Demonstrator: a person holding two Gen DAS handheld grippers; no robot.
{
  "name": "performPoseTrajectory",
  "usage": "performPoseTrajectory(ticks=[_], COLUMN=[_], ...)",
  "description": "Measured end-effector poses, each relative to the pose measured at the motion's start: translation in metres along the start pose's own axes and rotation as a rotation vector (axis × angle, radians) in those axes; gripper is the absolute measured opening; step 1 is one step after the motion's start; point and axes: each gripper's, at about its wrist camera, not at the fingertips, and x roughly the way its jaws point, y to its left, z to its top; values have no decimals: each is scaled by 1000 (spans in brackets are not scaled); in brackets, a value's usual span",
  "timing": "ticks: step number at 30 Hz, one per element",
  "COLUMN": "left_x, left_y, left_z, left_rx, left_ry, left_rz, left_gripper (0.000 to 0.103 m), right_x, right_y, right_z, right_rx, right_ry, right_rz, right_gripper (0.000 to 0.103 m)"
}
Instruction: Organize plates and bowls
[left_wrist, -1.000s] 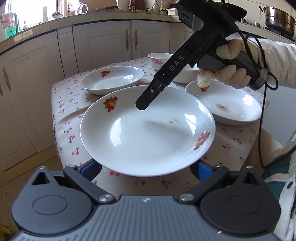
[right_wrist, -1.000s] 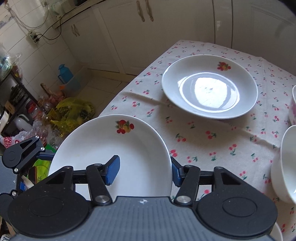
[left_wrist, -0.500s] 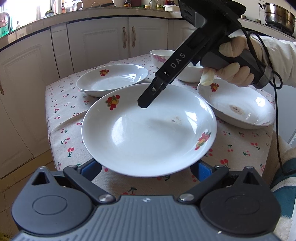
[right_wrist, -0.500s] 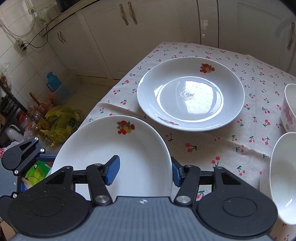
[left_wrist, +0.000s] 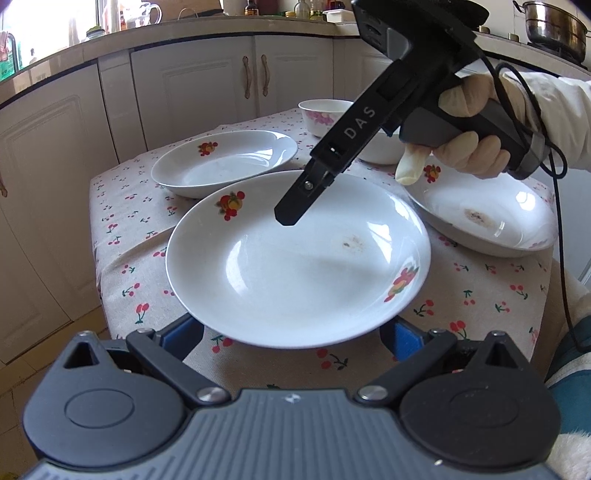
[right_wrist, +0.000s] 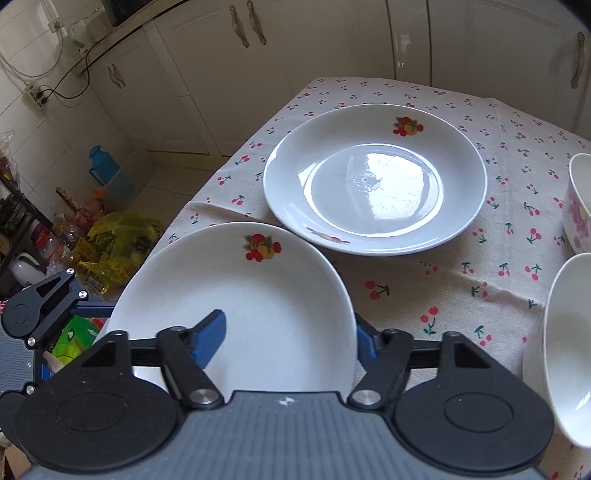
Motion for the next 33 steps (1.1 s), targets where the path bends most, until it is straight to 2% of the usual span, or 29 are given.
performPoseTrajectory(ticks=[6,10,18,24,33], left_x=[-15,-30,-58,-62,-45], left_y=[-1,-9,-48,-83,-127], left_z=[-3,-6,1,9,20], left_rx=[-45,-94,-114,-129,-83], left_ry=[3,3,-55,-114,-100], left_rz=[31,56,102,71,0], left_gripper=[101,101,102,102,102], right_x=[-24,-52,-105,-132,-159], right_y=[8,16,23,14,-6], right_z=[-5,-17,-61,-109,-172], right_rx=[-42,-77,-92,-11,86], right_ry=[-50,-117,-235,-272,-318], right_rz=[-22,-58,-130,-180,-245], right_gripper=[91,100,103,103,103])
